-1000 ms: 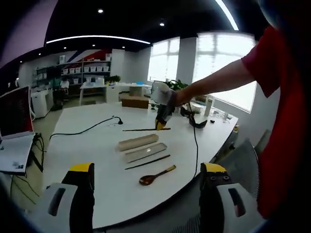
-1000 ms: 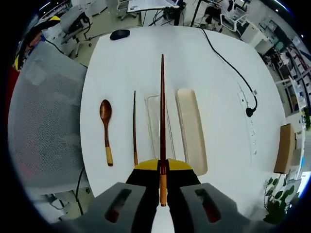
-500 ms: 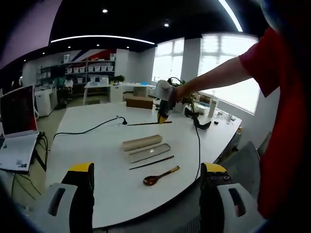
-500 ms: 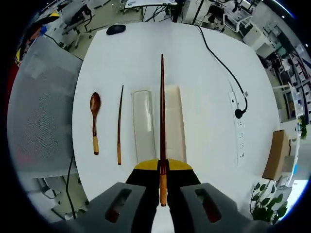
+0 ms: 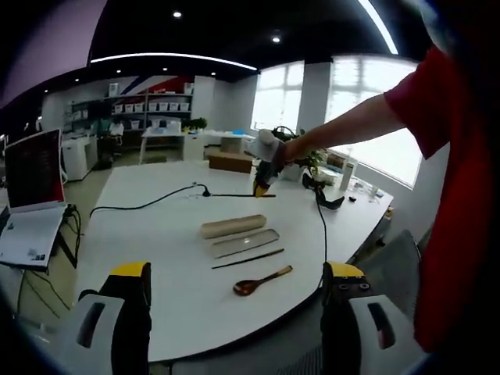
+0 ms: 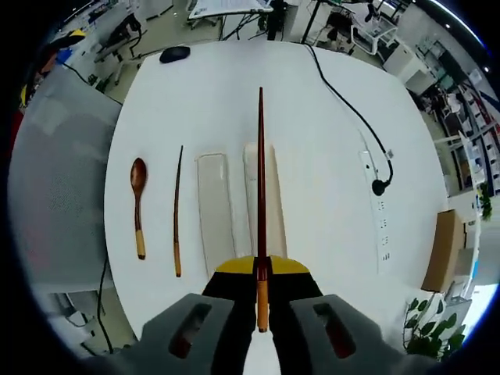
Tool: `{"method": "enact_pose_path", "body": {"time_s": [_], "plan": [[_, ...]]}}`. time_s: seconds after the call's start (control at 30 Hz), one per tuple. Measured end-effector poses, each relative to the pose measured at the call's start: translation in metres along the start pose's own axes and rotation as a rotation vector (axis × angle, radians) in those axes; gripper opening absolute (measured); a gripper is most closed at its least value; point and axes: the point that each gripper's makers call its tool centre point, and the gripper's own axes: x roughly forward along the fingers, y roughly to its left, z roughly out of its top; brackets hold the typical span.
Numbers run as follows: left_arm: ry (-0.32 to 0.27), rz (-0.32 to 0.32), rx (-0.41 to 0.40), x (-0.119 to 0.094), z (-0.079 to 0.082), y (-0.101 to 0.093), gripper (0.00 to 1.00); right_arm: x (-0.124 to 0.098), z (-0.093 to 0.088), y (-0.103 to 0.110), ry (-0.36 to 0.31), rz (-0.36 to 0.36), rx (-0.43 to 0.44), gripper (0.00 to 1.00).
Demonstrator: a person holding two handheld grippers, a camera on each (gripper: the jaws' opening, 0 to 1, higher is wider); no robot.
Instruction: Arrange the utensils inside the cutlery case until each visible utensil rests in its matching compartment.
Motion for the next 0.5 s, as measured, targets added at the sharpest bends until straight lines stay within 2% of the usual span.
{"method": "enact_pose_path", "body": {"time_s": [0.2,0.27,0.5], "plan": [[0.015,0.013,0.037,0.002,-0.001,0.001,0.92,0.011,-0.002,-0.001,-0.005,0.001,0.014,0.01],[0.015,0.004,0.027,0.003,0.0,-0.001,0.93,0.02,-0.005,-0.008,0.002,-0.022,0.013,0.01],[0.0,0.011,0.019,0.006,0.002,0.002,0.94,0.036,-0.008,-0.014,-0.001,-0.014,0.028,0.01]]}}
